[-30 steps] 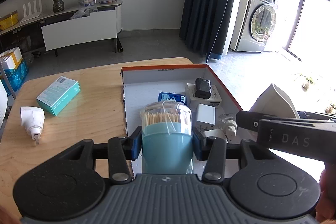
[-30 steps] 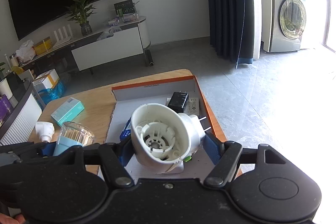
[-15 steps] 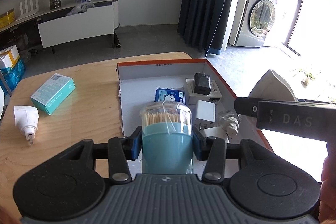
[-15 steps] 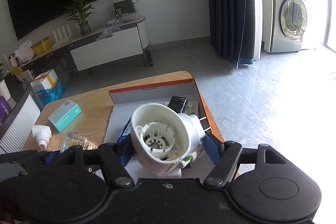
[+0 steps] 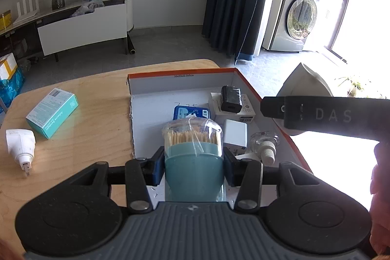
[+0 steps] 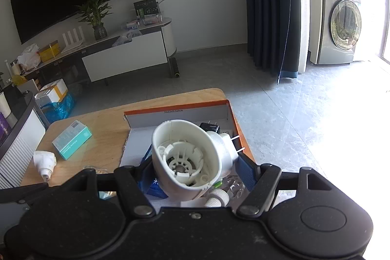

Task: Organize rigid objects
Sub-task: 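Lower the round white plug into the box and open the right gripper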

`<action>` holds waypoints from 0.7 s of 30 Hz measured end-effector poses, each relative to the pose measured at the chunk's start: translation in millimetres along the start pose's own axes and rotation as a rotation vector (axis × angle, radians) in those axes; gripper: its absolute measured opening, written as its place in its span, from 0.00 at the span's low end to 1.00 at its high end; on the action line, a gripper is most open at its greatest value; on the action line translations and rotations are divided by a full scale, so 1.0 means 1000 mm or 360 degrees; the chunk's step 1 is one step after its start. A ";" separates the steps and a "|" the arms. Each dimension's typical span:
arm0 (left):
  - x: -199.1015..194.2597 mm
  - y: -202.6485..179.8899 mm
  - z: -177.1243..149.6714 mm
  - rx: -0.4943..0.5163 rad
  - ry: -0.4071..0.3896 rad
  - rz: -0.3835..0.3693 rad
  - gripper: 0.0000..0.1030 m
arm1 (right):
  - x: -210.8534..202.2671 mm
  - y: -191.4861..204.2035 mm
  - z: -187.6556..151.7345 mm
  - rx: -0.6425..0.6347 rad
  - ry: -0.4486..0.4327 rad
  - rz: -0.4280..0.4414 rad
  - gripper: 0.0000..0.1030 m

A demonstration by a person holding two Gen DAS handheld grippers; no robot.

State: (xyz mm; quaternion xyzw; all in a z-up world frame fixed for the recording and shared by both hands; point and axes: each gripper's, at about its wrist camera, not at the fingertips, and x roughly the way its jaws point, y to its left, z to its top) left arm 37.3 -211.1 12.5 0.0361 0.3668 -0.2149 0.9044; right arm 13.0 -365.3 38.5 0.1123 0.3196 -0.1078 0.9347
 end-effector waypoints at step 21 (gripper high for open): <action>0.023 0.004 0.036 -0.0024 0.0003 0.0015 0.46 | 0.032 -0.002 0.036 -0.0031 0.0013 0.0028 0.80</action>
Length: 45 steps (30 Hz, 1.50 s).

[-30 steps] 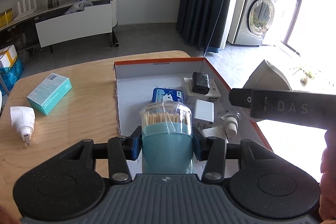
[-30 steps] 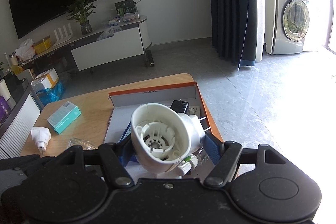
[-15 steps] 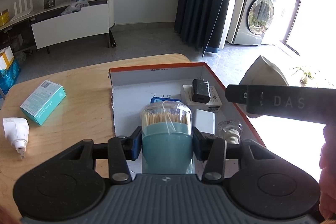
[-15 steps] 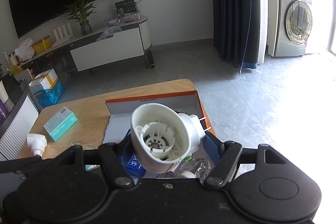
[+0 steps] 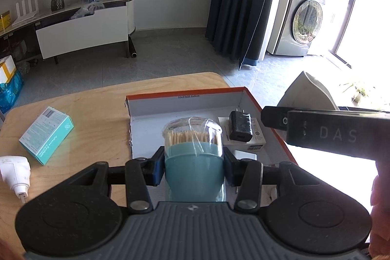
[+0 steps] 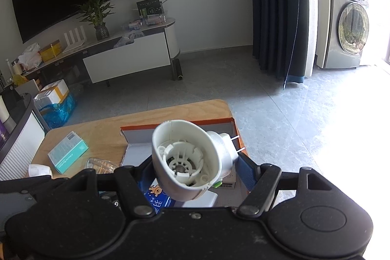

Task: Organize rigid objects
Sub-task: 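Lower the round white plug into the box and open the right gripper, then lower the toothpick jar into the box and open the left gripper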

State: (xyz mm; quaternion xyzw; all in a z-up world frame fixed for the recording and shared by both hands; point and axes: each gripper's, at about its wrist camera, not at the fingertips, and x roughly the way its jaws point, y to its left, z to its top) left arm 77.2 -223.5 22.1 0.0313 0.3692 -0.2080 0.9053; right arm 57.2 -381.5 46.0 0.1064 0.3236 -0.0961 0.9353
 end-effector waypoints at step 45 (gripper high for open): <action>0.056 -0.010 0.041 -0.0079 0.0082 -0.0216 0.52 | 0.003 -0.041 0.018 0.0123 -0.0127 -0.0058 0.80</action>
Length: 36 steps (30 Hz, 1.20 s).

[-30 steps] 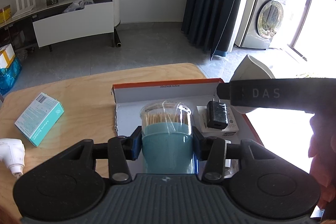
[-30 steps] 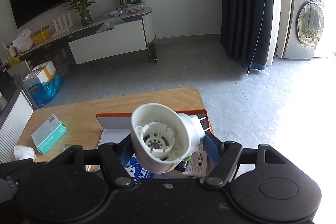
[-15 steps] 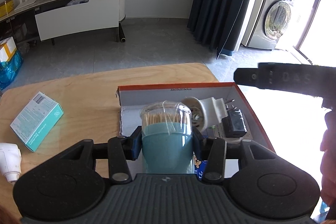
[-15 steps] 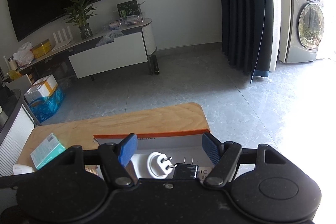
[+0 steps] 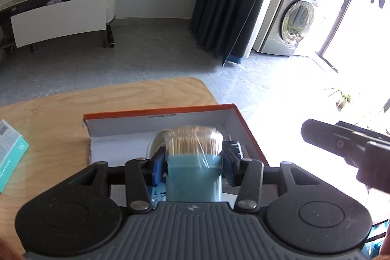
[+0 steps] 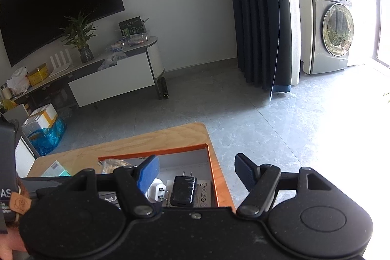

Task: Organize rigid objects
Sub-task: 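Lower the toothpick jar into the box and open the left gripper, then withdraw both grippers from the box toward the remaining table items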

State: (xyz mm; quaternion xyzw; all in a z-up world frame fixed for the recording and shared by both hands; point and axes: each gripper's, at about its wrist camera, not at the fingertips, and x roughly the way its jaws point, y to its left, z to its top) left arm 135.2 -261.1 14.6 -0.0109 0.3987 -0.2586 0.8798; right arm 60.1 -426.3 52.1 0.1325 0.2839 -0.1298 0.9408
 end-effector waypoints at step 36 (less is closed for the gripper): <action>-0.116 0.082 -0.055 -0.0167 -0.0111 0.0462 0.88 | -0.022 0.113 -0.056 -0.0215 0.0170 0.0242 0.82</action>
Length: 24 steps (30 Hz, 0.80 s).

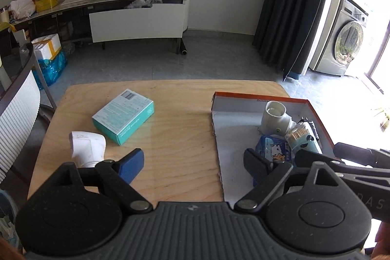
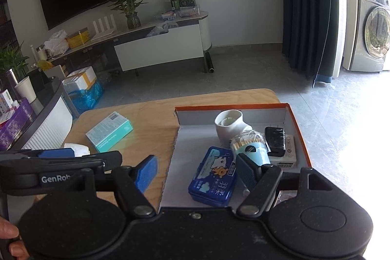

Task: Organize rigid objects
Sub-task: 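Withdraw both grippers from the box toward the remaining table items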

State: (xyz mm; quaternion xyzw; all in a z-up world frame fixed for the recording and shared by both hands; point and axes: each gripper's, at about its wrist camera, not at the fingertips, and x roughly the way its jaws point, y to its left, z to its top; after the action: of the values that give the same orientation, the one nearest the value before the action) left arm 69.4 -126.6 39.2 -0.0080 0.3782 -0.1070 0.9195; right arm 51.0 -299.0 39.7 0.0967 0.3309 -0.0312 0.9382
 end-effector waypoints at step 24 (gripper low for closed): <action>-0.013 0.059 -0.012 -0.0093 -0.0028 0.0112 0.88 | 0.010 0.064 -0.006 -0.0146 0.0058 0.0114 0.82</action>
State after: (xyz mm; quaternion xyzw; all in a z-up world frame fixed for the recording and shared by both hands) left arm 62.6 -65.6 33.9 -0.0225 0.3731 -0.0633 0.9254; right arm 63.0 -235.2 39.0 0.0658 0.3454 0.0193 0.9359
